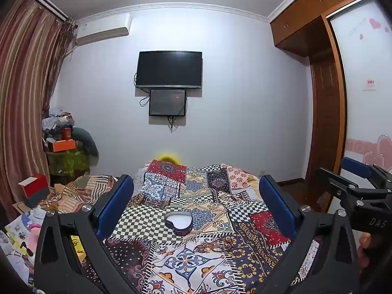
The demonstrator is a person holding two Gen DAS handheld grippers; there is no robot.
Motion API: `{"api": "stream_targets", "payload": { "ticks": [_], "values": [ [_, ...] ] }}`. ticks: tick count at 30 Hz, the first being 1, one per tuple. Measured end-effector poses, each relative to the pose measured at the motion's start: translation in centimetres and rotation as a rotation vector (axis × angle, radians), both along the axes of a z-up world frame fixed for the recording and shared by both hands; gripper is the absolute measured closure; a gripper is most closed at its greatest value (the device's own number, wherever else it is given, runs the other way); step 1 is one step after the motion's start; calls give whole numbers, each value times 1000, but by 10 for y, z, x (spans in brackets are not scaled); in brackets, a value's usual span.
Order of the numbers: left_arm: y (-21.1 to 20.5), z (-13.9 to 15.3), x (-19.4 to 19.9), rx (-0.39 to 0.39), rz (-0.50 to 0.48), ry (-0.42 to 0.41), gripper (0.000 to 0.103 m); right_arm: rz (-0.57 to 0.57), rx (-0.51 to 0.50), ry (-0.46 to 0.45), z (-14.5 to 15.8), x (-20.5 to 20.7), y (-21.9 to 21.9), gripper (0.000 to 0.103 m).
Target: Organize jewelry
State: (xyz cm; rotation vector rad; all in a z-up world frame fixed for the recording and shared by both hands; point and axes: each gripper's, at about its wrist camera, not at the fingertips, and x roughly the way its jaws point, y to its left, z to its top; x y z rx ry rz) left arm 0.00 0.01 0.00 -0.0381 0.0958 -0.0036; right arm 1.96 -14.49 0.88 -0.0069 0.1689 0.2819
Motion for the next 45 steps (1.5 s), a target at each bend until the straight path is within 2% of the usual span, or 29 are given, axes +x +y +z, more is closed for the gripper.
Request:
{"api": "stream_targets", "payload": {
  "ticks": [6, 18, 45],
  "values": [
    [4, 0, -3, -26, -2, 4, 0, 0, -3, 7, 0, 1, -1, 4],
    [1, -4, 5, 8, 1, 35, 0, -2, 2, 18, -5, 5, -3, 4],
    [3, -8, 10, 4, -1, 55, 0, -3, 3, 28, -4, 6, -2, 4]
  ]
}}
